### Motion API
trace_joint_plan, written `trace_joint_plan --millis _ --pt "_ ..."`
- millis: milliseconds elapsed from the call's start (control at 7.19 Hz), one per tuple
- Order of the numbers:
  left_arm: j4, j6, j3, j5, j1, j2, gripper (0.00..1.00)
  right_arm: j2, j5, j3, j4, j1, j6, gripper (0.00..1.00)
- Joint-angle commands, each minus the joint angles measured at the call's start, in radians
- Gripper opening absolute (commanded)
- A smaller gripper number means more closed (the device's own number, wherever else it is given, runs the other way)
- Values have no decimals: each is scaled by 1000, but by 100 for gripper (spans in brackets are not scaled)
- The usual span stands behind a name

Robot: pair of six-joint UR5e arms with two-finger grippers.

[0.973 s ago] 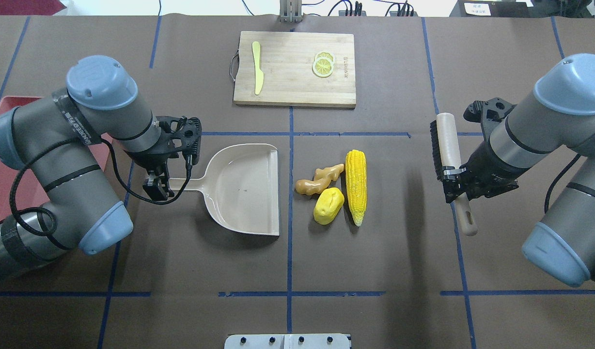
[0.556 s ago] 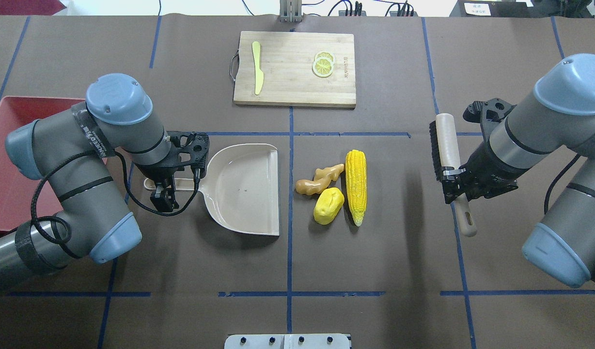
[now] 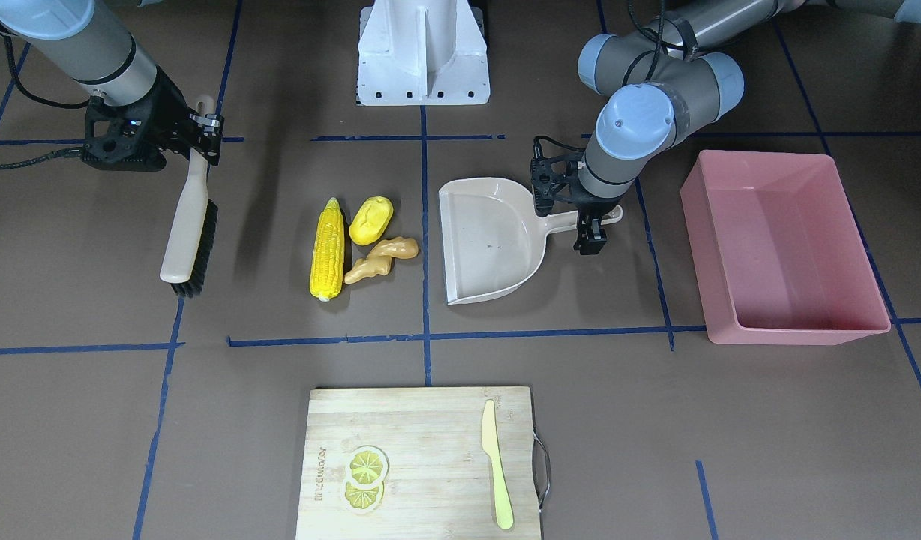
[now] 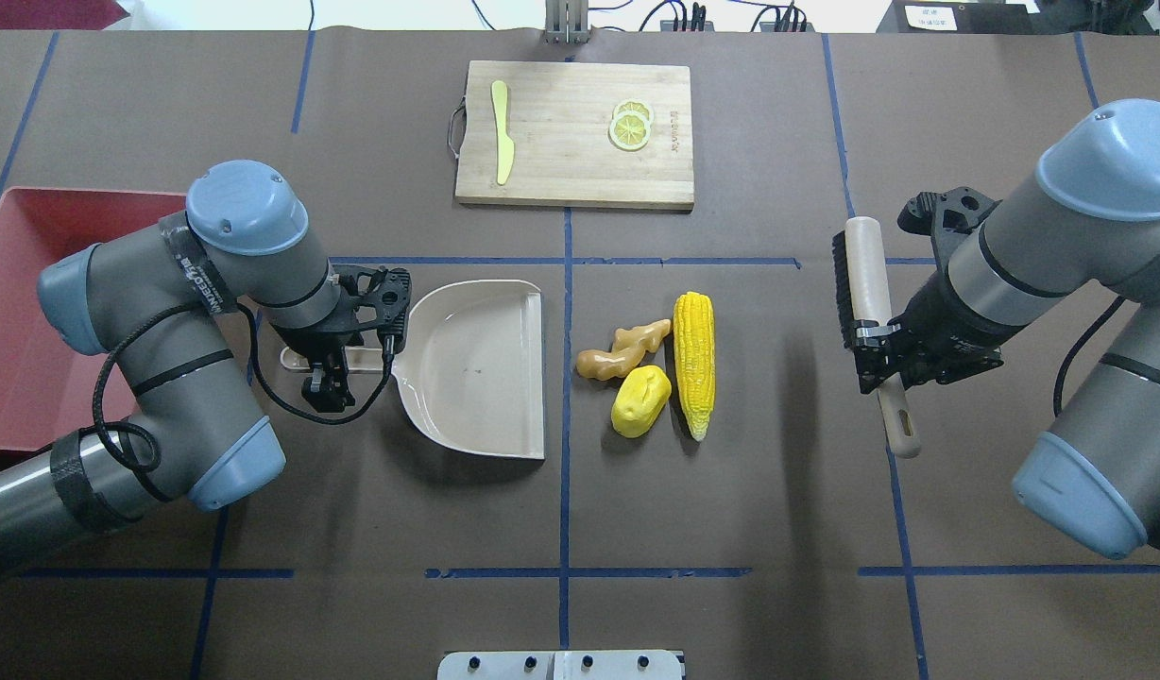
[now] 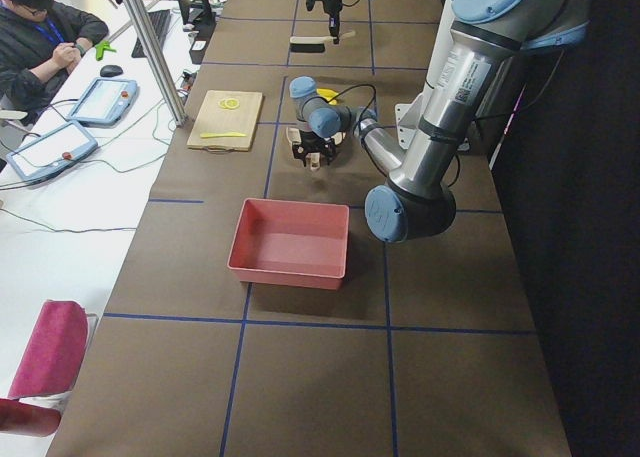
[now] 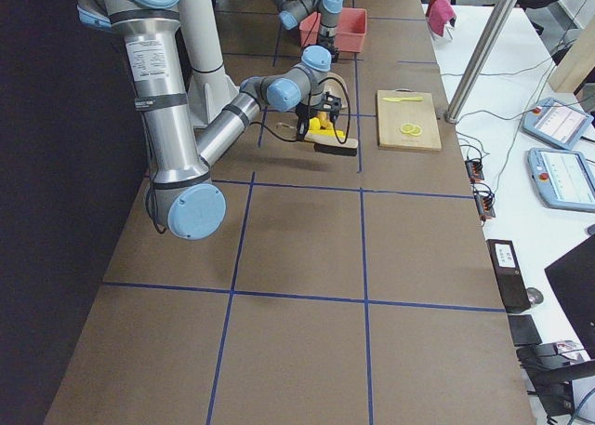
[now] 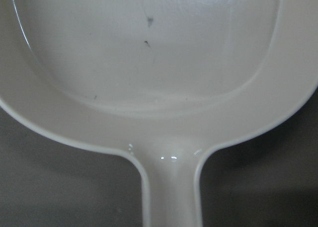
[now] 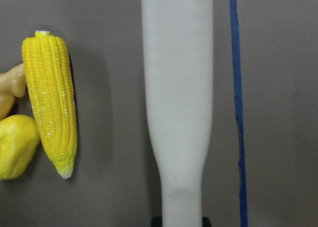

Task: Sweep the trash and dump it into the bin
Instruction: 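Grasp the dustpan handle with the left gripper while the right grasps the brush, then hold the dustpan with the left gripper while the right brings the brush behind vegetables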

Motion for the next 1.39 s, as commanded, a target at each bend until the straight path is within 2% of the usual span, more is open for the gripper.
trace_joint_plan --millis 0,278,556,973,1251 --pt "6 -17 -16 0 1 0 36 4 0 0 0 0 4 0" --pt "11 -19 -36 6 -4 2 7 5 3 -1 -2 -2 4 0" --pt "14 -21 -50 32 -5 0 0 34 3 -3 -29 -48 26 0" --pt "104 -22 -50 61 -5 -44 0 112 -6 -4 -170 -109 31 0" --pt "137 -34 -44 66 1 -70 0 117 -28 -15 -176 -140 30 0"
